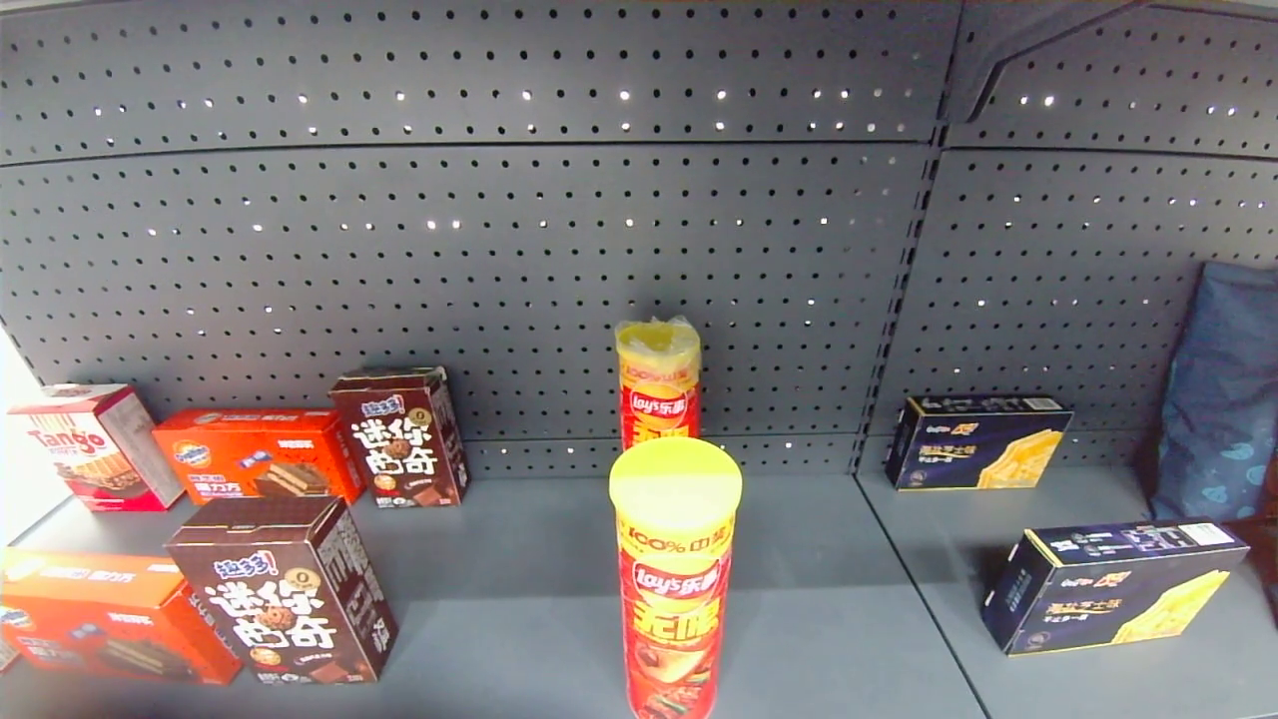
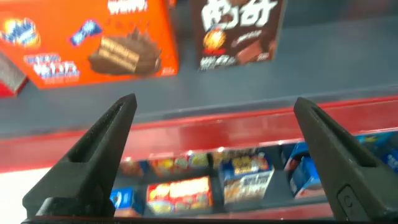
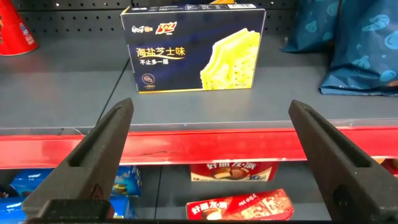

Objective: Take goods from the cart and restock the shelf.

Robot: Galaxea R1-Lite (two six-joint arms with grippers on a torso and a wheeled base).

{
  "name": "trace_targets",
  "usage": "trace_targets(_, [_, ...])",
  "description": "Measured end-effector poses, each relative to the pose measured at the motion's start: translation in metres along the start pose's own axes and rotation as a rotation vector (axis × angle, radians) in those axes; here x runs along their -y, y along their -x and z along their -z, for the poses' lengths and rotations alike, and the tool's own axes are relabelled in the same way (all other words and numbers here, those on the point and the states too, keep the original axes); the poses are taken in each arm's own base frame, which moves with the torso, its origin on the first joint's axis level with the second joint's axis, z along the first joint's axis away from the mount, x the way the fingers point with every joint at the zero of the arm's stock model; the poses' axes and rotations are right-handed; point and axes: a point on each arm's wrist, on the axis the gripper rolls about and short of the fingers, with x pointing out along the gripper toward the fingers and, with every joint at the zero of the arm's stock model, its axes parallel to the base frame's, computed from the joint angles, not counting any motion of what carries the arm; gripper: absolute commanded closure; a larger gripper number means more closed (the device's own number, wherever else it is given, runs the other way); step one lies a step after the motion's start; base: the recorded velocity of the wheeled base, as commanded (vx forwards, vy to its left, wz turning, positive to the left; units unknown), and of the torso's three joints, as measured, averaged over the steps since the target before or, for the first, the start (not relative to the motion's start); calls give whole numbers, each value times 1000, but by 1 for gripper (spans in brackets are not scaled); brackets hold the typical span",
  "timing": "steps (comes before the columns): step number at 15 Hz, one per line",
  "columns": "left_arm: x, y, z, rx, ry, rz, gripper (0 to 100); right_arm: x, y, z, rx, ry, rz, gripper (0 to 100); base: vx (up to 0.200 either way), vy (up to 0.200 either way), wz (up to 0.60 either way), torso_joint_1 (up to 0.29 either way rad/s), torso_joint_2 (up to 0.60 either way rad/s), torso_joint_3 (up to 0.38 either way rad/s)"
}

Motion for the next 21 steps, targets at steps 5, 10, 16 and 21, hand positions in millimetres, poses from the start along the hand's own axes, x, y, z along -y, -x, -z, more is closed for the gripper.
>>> trace_targets(5, [1,9,4,145,32,3,0,0,0,0,0,0,0,0,0,0,0,0,0,0])
trace_targets(10, [1,11,5,166,35,-2,0,0,0,0,0,0,-1,0,0,0,0,0,0,0])
trace_targets(16, [1,11,5,168,29,-1,0,0,0,0,0,0,-1,0,-67,0,0,1,0,1])
trace_targets(21, [1,11,4,170,32,-1,0,0,0,0,1,0,-1,0,-40,0,0,3,2,0])
